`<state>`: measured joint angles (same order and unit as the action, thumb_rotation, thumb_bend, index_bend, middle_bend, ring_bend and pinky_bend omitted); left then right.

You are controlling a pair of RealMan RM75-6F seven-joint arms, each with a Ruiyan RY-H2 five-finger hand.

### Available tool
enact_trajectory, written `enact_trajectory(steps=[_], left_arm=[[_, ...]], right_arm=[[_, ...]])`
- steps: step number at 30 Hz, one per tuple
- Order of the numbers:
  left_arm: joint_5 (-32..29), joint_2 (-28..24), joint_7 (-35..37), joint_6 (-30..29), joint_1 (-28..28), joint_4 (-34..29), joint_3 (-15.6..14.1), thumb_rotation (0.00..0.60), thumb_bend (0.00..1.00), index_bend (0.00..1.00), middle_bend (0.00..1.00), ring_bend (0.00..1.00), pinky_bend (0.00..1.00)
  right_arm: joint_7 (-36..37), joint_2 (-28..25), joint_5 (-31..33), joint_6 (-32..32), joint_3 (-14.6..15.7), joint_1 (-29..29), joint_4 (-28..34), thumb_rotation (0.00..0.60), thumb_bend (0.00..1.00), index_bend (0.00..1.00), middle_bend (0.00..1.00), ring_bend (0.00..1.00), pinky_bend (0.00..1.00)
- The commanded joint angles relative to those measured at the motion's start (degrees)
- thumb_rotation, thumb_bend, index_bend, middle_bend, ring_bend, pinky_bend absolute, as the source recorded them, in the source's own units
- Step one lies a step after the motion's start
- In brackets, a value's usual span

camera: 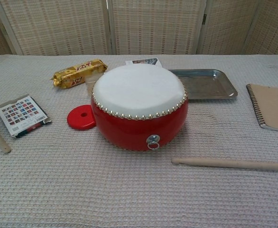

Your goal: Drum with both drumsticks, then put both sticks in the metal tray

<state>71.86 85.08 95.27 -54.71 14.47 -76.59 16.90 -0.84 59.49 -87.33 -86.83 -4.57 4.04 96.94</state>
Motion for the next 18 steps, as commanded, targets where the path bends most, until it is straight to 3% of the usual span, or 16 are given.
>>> enact_trajectory(steps=[1,6,18], left_arm=[[3.57,2.54,-5.37,-4.74,-1.09,3.18,-2.51,0.318,0.38,0.5,0.69,0.62,0.62],[5.31,4.34,-10.61,-7.4,-1.04,4.78,-3.81,0.32,0.38,0.58,0.73,0.66,0.68],[8.64,6.12,-18.16,-11.91,-1.11,5.67,-6.36,0.357,0.38,0.65,0.77,0.69,0.7]], right_arm=[[-0.15,-0.04,-0.16,-0.02,0.02,0.05,0.16,0.6,0.18,0.08,0.24,0.11,0.25],[-0.17,-0.14,-0.27,-0.06,0.06,0.05,0.33,0.6,0.18,0.08,0.24,0.11,0.25],[0.71,-0.36,-0.58,-0.67,0.15,-0.28,0.07,0.6,0.18,0.08,0.24,0.11,0.25]])
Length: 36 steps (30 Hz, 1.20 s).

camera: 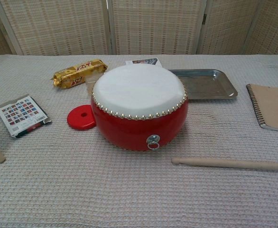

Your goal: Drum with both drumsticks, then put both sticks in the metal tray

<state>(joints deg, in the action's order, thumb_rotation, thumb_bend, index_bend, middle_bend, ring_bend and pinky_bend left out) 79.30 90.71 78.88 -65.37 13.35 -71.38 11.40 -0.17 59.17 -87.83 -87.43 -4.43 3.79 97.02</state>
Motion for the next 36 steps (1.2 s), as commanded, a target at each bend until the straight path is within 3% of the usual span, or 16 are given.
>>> enact_trajectory(steps=[1,12,22,36], left_arm=[[1.81,0.73,-2.55,-1.8,-0.02,0.73,-1.34,0.357,0.38,0.65,0.77,0.69,0.7],[5.08,2.63,-6.16,-4.25,0.29,3.11,-4.67,0.431,0.38,0.67,0.78,0.7,0.73],[6.45,4.36,-7.07,-5.66,0.65,6.01,-6.48,0.573,0.37,0.7,0.8,0.72,0.75],[7.46,7.39,-9.0,-6.48,0.69,11.71,-8.99,0.596,0.38,0.71,0.81,0.73,0.75]], right_arm=[[0.06,-0.08,-0.17,-0.16,0.03,-0.05,0.0,0.6,0.18,0.08,0.24,0.11,0.25],[0.05,-0.09,-0.38,-0.67,0.07,-0.32,0.14,0.6,0.18,0.08,0.24,0.11,0.25],[-0.02,-0.17,-0.48,-1.07,0.07,-0.55,0.23,0.6,0.18,0.08,0.24,0.11,0.25],[-0.63,-0.13,-0.49,-1.25,0.08,-0.72,0.7,0.6,0.18,0.08,0.24,0.11,0.25]])
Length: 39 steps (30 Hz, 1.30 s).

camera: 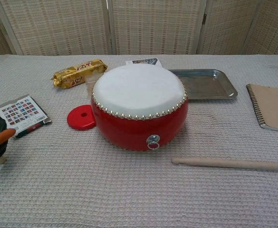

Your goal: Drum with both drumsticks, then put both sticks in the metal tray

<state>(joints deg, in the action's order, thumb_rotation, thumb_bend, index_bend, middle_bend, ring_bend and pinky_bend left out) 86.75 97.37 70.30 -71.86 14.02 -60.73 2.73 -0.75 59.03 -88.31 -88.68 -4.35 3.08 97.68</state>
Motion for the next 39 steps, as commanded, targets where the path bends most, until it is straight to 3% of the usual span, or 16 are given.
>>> enact_trajectory(steps=[1,5,13,17,22,28,33,39], left_arm=[[-0.01,1.13,-0.63,0.0,0.05,1.74,-0.42,0.597,0.38,0.71,0.81,0.73,0.75],[-0.32,2.1,-0.41,0.23,0.18,3.55,-0.48,0.6,0.4,0.72,0.82,0.74,0.78],[-0.43,3.7,-2.49,-0.18,0.46,6.63,-0.52,0.6,0.53,0.79,0.92,0.83,1.0],[-0.43,3.93,-3.73,-0.17,0.74,6.9,-0.52,0.6,0.57,0.82,0.95,0.86,1.0],[-1.21,3.96,-5.51,0.23,1.06,6.6,0.04,0.6,0.71,0.9,1.0,0.98,1.0],[-0.82,3.53,-8.15,-0.78,1.35,6.92,0.16,0.6,0.79,0.98,1.0,1.0,1.0],[0.88,1.84,-14.88,-3.79,1.66,7.44,0.05,0.6,0.8,1.0,1.0,1.0,1.0],[3.47,-3.17,-30.03,-7.2,2.54,5.42,-0.24,0.6,0.8,1.0,1.0,1.0,1.0]], right_arm=[[-0.07,0.0,0.01,0.0,0.01,-0.02,0.07,0.6,0.18,0.08,0.24,0.11,0.25],[-0.14,-0.08,-0.05,-0.12,0.04,-0.12,0.24,0.6,0.18,0.08,0.24,0.11,0.25],[0.09,-0.22,-0.2,-0.33,0.1,-0.3,0.53,0.6,0.18,0.08,0.24,0.11,0.25],[0.04,-0.21,-0.32,-0.4,0.06,-0.28,0.59,0.6,0.18,0.08,0.24,0.11,0.25],[0.13,-0.17,-0.52,-0.67,0.07,-0.39,0.5,0.6,0.18,0.08,0.24,0.11,0.25],[0.33,-0.18,-0.51,-0.57,0.1,-0.4,0.44,0.6,0.18,0.08,0.24,0.11,0.25],[1.27,-0.52,-0.16,2.08,0.85,0.32,1.32,0.6,0.18,0.08,0.24,0.11,0.25],[3.45,-0.84,-0.25,10.82,3.0,3.65,4.38,0.6,0.18,0.14,0.24,0.14,0.31]])
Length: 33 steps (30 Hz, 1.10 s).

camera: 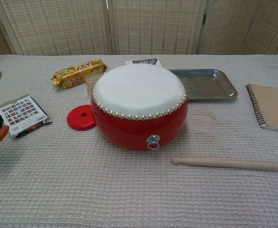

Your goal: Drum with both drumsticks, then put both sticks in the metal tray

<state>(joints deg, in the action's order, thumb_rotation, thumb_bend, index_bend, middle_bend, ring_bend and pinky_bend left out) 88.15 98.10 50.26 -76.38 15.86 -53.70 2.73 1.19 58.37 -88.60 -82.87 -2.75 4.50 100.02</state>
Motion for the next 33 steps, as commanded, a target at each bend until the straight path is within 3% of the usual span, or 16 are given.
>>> enact_trajectory(steps=[1,8,12,15,19,25,33], left_arm=[[2.27,-5.09,-13.14,-3.35,0.8,-2.81,-0.03,0.6,0.8,1.0,1.0,1.0,1.0],[2.05,-11.06,-25.9,-6.43,0.82,-10.88,1.73,0.6,0.8,1.0,1.0,1.0,1.0],[1.94,-13.81,-30.05,-7.13,0.75,-14.92,2.12,0.6,0.8,1.0,1.0,1.0,1.0],[1.86,-14.67,-30.75,-7.22,0.7,-16.36,2.16,0.6,0.8,1.0,1.0,1.0,1.0],[1.97,-16.67,-32.07,-7.14,0.56,-19.68,1.78,0.6,0.79,0.99,1.0,1.0,1.0],[1.78,-17.23,-32.47,-6.67,0.35,-20.64,1.13,0.6,0.79,0.99,1.0,1.0,1.0],[1.41,-17.47,-31.68,-6.18,0.35,-20.46,0.89,0.6,0.79,0.98,1.0,1.0,1.0]], right_arm=[[1.92,0.07,0.07,6.94,1.68,3.14,2.64,0.6,0.18,0.16,0.24,0.14,0.32],[-1.37,5.98,0.95,15.59,2.1,8.12,2.36,0.6,0.18,0.28,0.25,0.16,0.34],[-5.78,10.84,2.85,20.18,2.07,10.79,0.67,0.6,0.18,0.34,0.25,0.11,0.33],[-7.82,12.61,3.79,21.15,1.83,11.52,-0.04,0.6,0.18,0.36,0.25,0.07,0.31],[-13.44,20.59,5.77,23.73,0.86,14.21,-4.18,0.6,0.18,0.42,0.25,0.05,0.29],[-18.53,26.84,7.32,23.33,0.1,15.67,-8.37,0.6,0.22,0.46,0.25,0.05,0.29],[-20.46,31.6,10.8,25.05,-1.1,17.84,-11.17,0.6,0.26,0.47,0.25,0.05,0.29]])
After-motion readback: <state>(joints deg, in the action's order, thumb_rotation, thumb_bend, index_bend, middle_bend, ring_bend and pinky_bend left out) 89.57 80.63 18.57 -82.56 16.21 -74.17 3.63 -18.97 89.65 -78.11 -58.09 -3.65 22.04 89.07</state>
